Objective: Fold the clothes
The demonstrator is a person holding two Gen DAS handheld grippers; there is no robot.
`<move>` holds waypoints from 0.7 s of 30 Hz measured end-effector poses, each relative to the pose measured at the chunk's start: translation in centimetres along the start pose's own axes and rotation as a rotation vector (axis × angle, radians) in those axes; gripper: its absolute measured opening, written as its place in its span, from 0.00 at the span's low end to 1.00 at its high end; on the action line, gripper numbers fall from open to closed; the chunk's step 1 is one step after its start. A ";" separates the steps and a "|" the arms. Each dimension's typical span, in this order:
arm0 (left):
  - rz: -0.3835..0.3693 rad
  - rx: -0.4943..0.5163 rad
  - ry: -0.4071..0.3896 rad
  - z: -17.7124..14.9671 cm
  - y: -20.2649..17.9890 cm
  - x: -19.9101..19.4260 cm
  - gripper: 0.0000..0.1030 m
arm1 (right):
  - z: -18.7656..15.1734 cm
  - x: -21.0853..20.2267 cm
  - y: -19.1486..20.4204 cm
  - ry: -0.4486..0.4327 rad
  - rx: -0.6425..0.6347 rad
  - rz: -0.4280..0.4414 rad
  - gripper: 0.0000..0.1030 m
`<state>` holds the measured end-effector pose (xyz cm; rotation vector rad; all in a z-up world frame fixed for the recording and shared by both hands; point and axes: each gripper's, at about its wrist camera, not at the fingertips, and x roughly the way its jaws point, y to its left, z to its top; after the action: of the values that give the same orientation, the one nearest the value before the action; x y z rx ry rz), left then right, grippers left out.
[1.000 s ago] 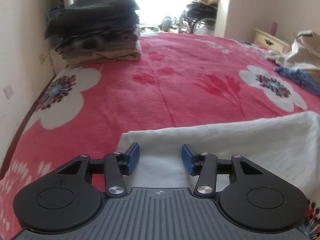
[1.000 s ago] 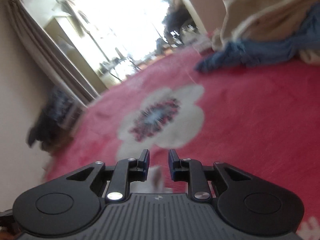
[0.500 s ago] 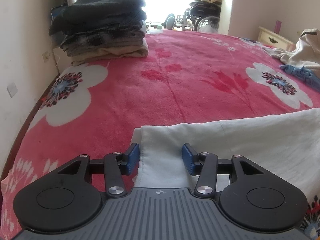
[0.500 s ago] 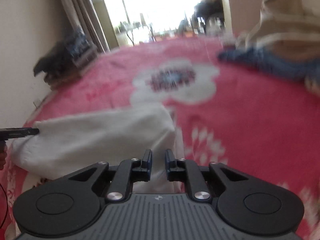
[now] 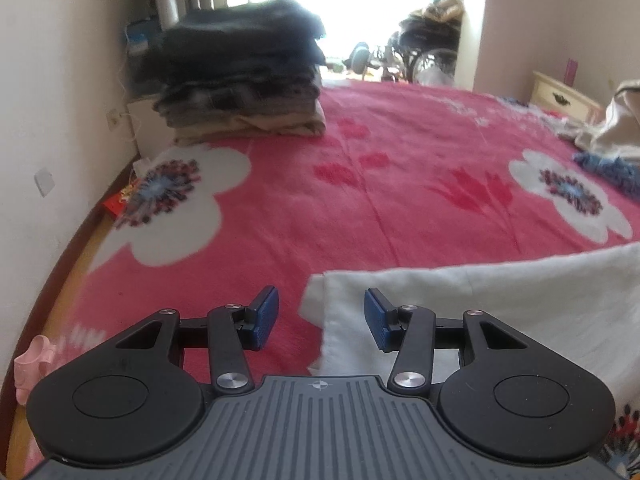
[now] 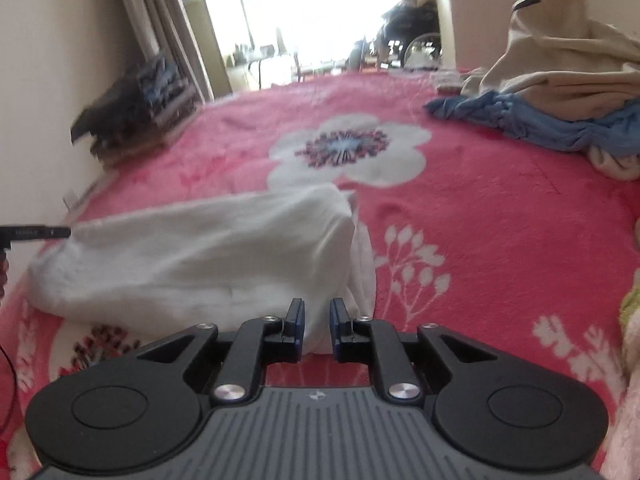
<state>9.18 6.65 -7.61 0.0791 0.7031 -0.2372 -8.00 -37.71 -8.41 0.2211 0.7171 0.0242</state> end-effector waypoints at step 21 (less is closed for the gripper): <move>-0.060 0.064 0.078 -5.0 -1.9 -2.6 0.46 | -0.8 0.1 0.4 -0.063 0.043 0.000 0.14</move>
<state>3.64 6.02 -9.70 0.1286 0.7762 -0.3152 -8.43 -37.15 -8.97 0.2623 0.6551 0.0016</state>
